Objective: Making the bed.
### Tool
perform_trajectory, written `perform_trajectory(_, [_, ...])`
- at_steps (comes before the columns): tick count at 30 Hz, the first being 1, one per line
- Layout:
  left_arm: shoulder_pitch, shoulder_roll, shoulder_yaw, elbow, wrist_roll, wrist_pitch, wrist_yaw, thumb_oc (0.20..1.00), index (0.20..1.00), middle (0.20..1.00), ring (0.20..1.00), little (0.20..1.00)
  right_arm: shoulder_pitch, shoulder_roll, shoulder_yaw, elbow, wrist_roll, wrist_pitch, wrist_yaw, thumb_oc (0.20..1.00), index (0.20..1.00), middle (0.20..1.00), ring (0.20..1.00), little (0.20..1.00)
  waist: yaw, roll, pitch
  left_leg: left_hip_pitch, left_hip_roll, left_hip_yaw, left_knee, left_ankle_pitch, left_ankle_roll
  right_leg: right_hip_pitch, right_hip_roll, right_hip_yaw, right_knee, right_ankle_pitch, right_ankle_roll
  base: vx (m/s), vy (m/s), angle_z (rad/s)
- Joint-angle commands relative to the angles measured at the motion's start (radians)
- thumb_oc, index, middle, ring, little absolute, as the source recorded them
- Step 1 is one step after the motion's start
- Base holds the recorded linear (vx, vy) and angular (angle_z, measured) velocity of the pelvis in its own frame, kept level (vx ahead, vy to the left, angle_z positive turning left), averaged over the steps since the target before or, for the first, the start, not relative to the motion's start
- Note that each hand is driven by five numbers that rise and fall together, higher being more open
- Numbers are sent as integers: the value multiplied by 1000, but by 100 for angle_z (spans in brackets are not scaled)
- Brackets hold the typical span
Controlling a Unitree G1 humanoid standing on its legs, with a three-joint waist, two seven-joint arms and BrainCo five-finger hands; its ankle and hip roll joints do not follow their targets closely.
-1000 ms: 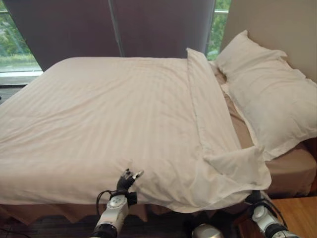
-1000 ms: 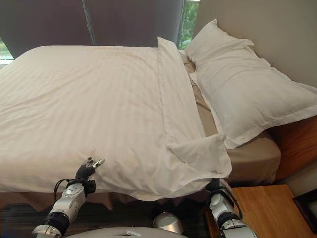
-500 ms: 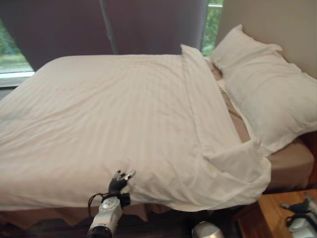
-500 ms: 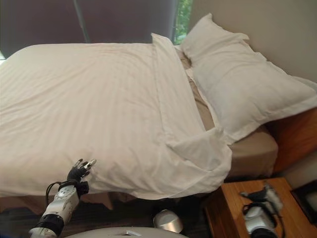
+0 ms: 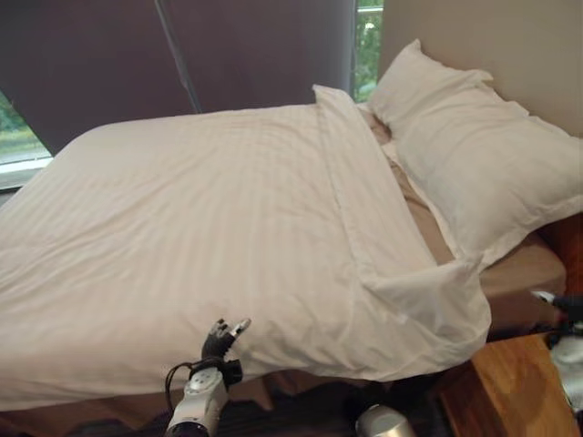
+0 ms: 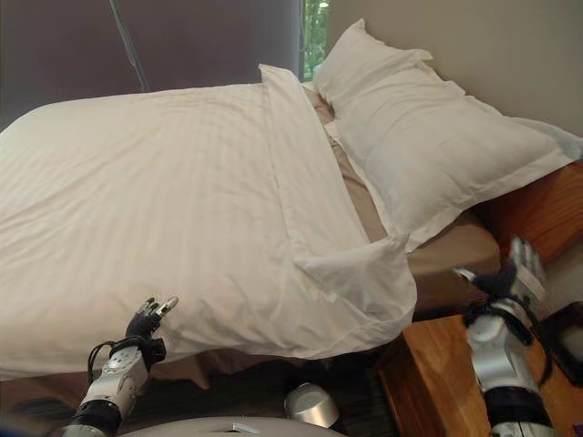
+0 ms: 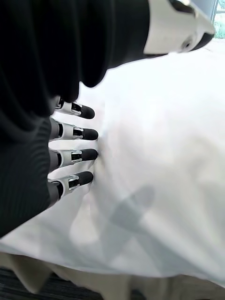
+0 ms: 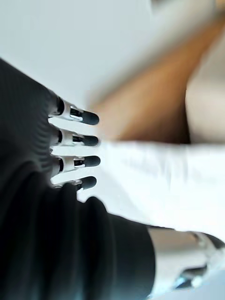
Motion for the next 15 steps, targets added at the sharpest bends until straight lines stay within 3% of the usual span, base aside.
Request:
perform_trajectory(1, [-16,63,10,-58,2,-14,10,1000,1000,1000,1000,1000,-114,21,53,-4,8,-71,71,1000,1000,1000,1000,1000,44,-48,-7,39,3,-87,13,-61,-5,-249,-50,1,71,204,83,4,17,-4])
perform_trajectory(10, [34,83,47,-106,17,19,1,1000,1000,1000,1000,1000,-69,101,88,-127,154,-81,197,1000,1000,1000,1000,1000,69,-66,0,33,3,-86,13,-57,-3,-247,-47,4,69,206,82,0,0,0])
perform_trajectory(11, [41,82,41,-109,21,20,-4,1000,1000,1000,1000,1000,-77,125,103,-138,253,-109,213,1000,1000,1000,1000,1000,73,-68,2,32,3,-86,13,-56,-4,-248,-45,6,70,208,82,0,0,0])
perform_trajectory(12, [42,82,41,-109,21,20,-4,1000,1000,1000,1000,1000,-77,125,104,-137,256,-110,213,1000,1000,1000,1000,1000,73,-68,2,32,3,-86,13,-56,-4,-248,-45,7,70,208,82,0,0,0])
perform_trajectory(14, [38,84,31,-118,21,17,-16,1000,1000,1000,1000,1000,-104,172,131,-135,474,-165,248,1000,1000,1000,1000,1000,78,-67,5,33,0,-85,13,-56,-3,-247,-46,10,66,209,80,0,0,0])
perform_trajectory(15, [30,86,13,-119,10,11,-31,1000,1000,1000,1000,1000,-130,235,142,-117,741,-226,293,200,200,200,200,200,80,-56,10,40,2,-82,13,-63,-1,-242,-43,13,64,205,80,0,0,0])
